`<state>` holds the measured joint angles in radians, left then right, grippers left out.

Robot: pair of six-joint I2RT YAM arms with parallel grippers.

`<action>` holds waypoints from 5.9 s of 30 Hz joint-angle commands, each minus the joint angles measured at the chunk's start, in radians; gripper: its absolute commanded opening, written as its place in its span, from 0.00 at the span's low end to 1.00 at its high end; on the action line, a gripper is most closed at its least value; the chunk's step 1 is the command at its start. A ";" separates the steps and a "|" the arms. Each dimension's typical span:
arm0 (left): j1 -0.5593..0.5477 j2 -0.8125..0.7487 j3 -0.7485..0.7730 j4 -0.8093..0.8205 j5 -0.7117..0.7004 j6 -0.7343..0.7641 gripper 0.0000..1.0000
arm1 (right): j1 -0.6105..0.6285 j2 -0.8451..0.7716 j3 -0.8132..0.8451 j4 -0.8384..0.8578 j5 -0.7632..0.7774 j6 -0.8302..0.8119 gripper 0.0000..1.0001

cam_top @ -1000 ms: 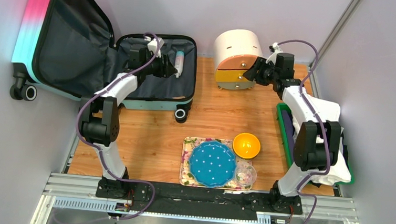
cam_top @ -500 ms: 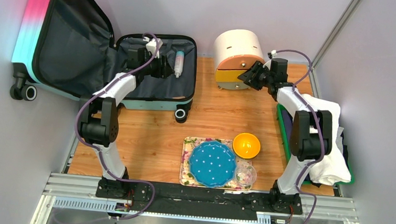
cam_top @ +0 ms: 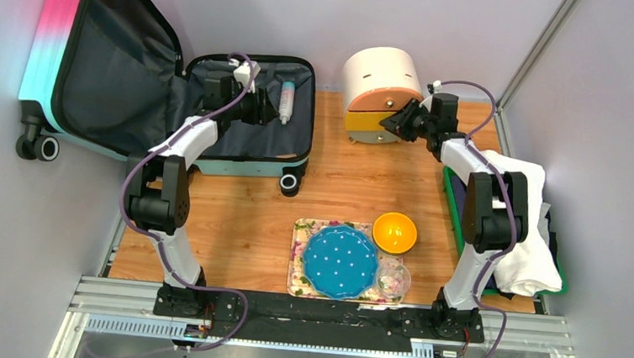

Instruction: Open, take out, and arrange the luggage

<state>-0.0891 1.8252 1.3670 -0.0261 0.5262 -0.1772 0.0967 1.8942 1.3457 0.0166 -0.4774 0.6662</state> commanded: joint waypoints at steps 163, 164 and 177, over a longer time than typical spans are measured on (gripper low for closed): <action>-0.629 0.266 0.517 0.097 -0.118 1.202 0.09 | -0.242 -0.540 0.182 -0.771 0.030 -0.743 0.81; -0.632 0.275 0.526 0.082 -0.129 1.208 0.11 | -0.247 -0.540 0.181 -0.770 0.025 -0.743 0.81; -0.640 0.319 0.580 0.031 -0.166 1.214 0.40 | -0.298 -0.523 0.175 -0.770 -0.038 -0.746 0.81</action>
<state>-0.7254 2.1292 1.8652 -0.0257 0.3820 1.0145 -0.1928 1.3785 1.5188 -0.7673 -0.4816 -0.0898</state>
